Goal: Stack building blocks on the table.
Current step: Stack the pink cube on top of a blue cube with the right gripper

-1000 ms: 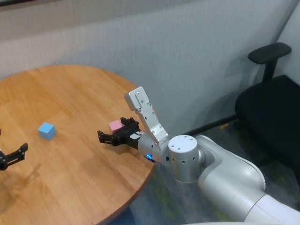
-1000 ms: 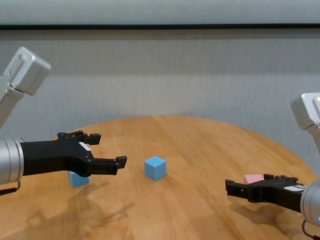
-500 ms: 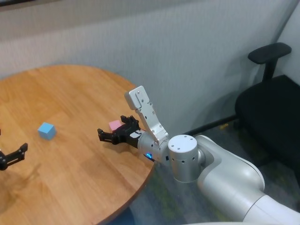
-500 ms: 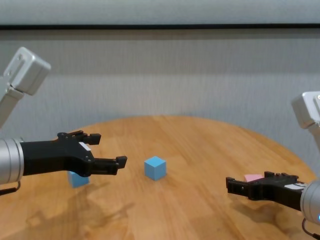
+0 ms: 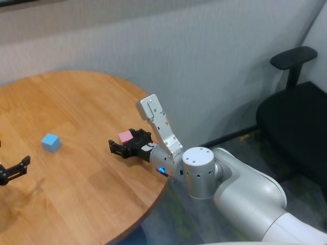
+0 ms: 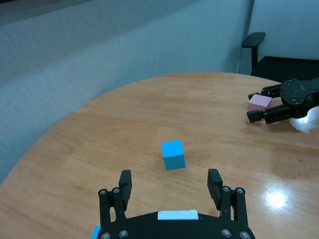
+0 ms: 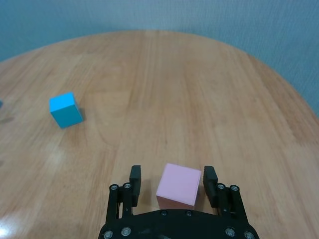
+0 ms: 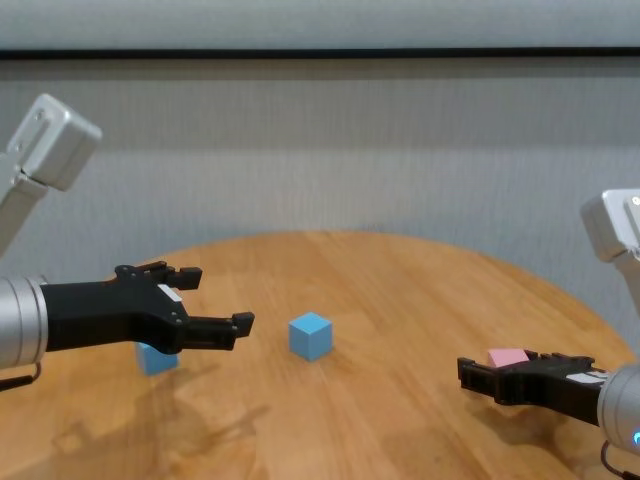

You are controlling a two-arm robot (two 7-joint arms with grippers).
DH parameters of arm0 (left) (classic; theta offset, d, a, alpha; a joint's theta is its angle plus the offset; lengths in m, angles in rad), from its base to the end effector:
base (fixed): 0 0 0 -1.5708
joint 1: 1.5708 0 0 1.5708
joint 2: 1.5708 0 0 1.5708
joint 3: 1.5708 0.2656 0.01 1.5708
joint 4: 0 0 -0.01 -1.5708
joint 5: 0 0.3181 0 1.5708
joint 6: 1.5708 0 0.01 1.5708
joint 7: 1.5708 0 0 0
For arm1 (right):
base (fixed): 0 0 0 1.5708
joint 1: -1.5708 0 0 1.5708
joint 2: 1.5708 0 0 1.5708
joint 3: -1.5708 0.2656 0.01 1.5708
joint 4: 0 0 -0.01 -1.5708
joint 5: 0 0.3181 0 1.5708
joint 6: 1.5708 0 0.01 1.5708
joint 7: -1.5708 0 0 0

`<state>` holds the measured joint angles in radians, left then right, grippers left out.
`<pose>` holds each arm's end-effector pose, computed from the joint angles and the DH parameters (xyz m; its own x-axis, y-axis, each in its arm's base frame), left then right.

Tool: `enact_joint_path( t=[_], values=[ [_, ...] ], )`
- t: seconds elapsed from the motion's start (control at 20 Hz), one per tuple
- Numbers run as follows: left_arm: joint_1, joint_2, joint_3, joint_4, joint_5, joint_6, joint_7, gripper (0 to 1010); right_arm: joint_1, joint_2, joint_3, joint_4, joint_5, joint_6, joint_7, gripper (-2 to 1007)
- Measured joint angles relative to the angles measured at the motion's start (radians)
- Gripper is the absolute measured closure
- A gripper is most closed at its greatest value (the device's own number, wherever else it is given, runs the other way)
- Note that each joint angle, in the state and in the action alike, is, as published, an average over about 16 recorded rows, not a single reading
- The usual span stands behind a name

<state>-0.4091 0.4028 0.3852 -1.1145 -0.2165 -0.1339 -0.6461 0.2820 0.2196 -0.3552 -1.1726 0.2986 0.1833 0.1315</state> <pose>0.4262 0.0602 -0.2824 0.7359 0.6443 0.2079 -0.6768 0.7084 0.2004 0.3931 0.0170 -0.3206 0.3501 -0.9357 -0.0437 0.8669 0.3414 -0.3633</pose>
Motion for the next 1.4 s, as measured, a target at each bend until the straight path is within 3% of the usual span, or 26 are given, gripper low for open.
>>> enact_joint_path(
  t=[0.45,0.75,1.05,1.4],
  values=[
    [0.000,0.000,0.000,0.000,0.000,0.000,0.000,10,-0.006,-0.010,0.019,-0.003,-0.009,0.007,0.013,483],
    [0.000,0.000,0.000,0.000,0.000,0.000,0.000,10,-0.008,-0.002,0.023,-0.016,-0.024,-0.003,0.046,594],
    [0.000,0.000,0.000,0.000,0.000,0.000,0.000,10,0.015,0.025,0.012,-0.030,-0.053,-0.052,0.122,632],
    [0.000,0.000,0.000,0.000,0.000,0.000,0.000,10,0.090,0.046,-0.011,0.003,-0.072,-0.134,0.242,632]
  ],
)
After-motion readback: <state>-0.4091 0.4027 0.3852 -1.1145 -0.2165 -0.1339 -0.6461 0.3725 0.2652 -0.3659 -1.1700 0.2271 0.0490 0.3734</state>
